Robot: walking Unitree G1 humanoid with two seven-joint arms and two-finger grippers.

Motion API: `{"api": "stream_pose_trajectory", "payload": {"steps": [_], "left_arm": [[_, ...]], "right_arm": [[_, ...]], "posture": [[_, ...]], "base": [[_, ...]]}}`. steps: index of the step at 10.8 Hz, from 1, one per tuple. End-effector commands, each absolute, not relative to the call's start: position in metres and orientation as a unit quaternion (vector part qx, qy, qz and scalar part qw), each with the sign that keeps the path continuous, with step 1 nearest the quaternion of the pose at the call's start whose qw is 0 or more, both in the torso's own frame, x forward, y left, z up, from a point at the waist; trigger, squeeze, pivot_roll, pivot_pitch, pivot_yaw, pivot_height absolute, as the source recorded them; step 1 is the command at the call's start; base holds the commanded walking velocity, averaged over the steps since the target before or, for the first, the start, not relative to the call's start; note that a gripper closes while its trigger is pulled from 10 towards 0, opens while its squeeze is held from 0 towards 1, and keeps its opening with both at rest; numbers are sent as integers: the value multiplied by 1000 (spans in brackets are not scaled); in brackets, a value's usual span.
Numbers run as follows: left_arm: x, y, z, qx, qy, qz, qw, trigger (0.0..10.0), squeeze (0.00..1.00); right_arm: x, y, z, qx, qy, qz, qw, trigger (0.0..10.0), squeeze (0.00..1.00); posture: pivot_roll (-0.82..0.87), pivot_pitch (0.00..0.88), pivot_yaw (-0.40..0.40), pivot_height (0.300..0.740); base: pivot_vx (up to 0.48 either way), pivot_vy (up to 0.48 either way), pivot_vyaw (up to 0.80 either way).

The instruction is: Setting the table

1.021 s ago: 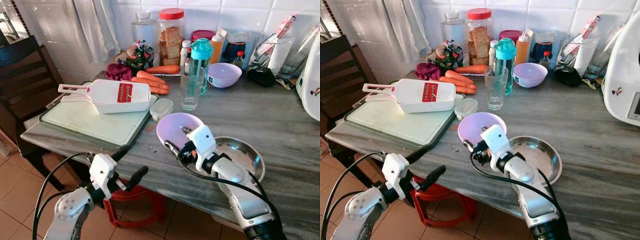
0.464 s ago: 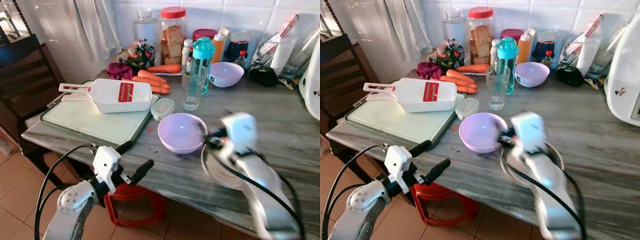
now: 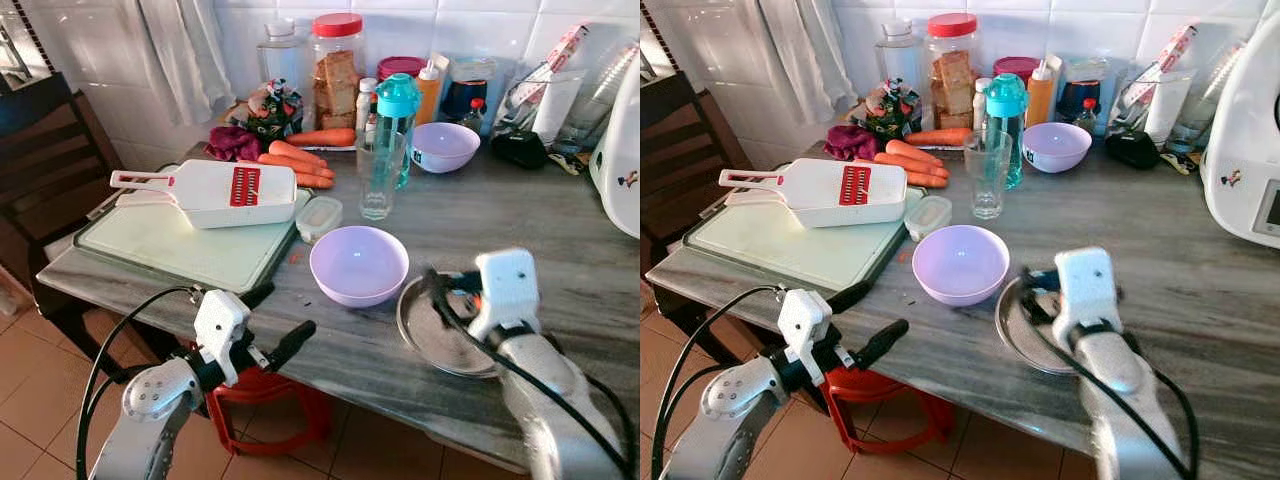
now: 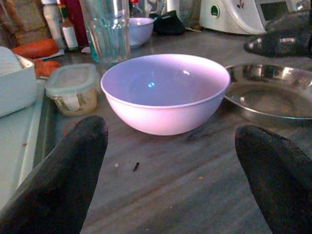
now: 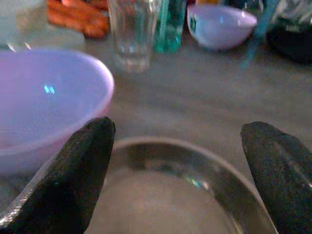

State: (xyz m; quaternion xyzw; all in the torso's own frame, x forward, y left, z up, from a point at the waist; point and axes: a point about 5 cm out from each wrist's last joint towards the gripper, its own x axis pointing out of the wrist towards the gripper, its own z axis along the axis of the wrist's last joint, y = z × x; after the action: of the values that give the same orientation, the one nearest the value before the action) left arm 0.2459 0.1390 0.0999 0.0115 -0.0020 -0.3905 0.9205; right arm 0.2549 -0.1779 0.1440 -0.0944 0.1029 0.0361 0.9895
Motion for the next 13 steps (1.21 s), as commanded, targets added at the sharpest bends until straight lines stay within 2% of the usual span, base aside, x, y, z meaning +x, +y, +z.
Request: {"api": "stream_pose_trajectory", "payload": {"steps": [1,5,6,9,10,12,13], "left_arm": [[248,139,100,16,4,-392,920,10000,0],[244,132,97,7,12,-419,908,10000,0],[243,132,96,8,13,-421,907,10000,0],[238,134,92,8,21,-422,906,10000,0],[237,134,92,9,24,-425,905,10000,0],[236,134,92,10,24,-426,904,10000,0],[236,134,92,9,25,-429,903,10000,0]], "right_arm": [[253,-181,143,-90,113,36,989,10000,1000],[262,-185,126,-79,183,72,977,10000,992],[262,-185,123,-80,192,80,975,10000,922],[262,-184,113,-64,223,112,966,10000,827],[261,-179,110,-62,229,123,964,10000,827],[257,-168,107,-45,244,155,956,10000,718],[255,-166,106,-43,249,165,953,10000,627]], "posture": [[-31,0,82,740],[-24,0,69,740],[-22,0,67,740],[-13,0,64,740],[-11,0,63,740],[-10,0,61,740],[-10,0,61,740]], "base": [[0,0,0],[0,0,0],[0,0,0],[0,0,0],[0,0,0],[0,0,0],[0,0,0]]}}
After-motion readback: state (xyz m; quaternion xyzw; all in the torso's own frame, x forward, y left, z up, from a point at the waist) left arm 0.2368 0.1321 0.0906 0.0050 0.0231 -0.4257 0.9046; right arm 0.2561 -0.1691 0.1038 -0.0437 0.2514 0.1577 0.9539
